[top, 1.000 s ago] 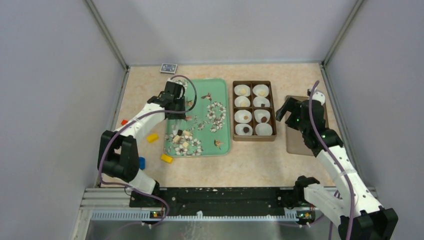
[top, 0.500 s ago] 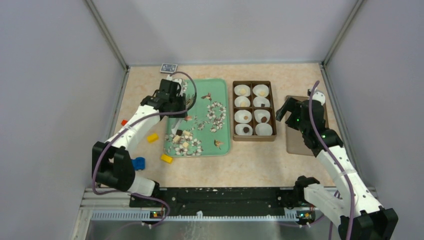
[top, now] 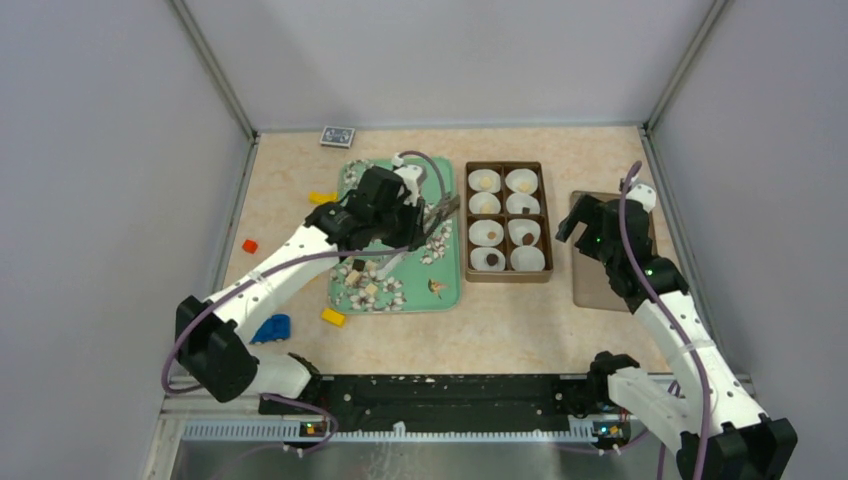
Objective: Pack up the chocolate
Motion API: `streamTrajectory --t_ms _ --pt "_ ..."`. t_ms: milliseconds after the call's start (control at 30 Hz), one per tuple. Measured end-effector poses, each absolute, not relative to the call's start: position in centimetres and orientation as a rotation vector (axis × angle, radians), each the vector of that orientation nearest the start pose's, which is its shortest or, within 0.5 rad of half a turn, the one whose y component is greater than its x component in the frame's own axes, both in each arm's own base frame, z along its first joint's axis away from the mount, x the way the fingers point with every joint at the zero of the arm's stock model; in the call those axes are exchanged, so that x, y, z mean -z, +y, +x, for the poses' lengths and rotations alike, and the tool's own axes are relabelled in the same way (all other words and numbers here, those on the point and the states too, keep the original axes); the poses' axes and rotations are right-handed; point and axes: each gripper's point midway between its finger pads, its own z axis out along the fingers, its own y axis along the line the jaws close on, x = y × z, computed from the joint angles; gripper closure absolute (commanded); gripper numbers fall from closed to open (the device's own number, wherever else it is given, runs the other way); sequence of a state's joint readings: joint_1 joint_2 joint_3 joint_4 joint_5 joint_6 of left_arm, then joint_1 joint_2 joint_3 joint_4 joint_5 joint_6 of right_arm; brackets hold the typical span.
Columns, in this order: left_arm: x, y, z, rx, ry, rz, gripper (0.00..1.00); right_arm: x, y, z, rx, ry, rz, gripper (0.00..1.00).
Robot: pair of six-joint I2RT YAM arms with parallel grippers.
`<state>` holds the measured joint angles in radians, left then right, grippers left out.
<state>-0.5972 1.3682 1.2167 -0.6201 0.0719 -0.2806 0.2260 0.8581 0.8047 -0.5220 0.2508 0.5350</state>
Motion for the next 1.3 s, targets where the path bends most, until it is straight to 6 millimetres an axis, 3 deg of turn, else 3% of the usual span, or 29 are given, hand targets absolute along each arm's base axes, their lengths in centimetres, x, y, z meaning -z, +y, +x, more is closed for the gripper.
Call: streamTrajectory --t_ms 267,633,833,1300 --pt "-19.4 -30.1 25.7 0.670 2.325 0.661 0.81 -21.5 3.4 28.2 -0.159 2.028 0.492 0.06" --pt "-15.6 -37.8 22.4 0.743 2.360 0.908 0.80 -23.1 2.8 27.5 -0.152 1.971 0.513 0.06" --pt "-14.6 -39.5 23.2 0.730 2.377 0.923 0.79 -23.2 2.5 27.3 -0.142 1.962 0.517 0.06" --pt "-13.7 -39.5 23.4 0.708 2.392 0.934 0.65 -23.4 2.4 27.3 -0.138 1.954 0.515 0.06"
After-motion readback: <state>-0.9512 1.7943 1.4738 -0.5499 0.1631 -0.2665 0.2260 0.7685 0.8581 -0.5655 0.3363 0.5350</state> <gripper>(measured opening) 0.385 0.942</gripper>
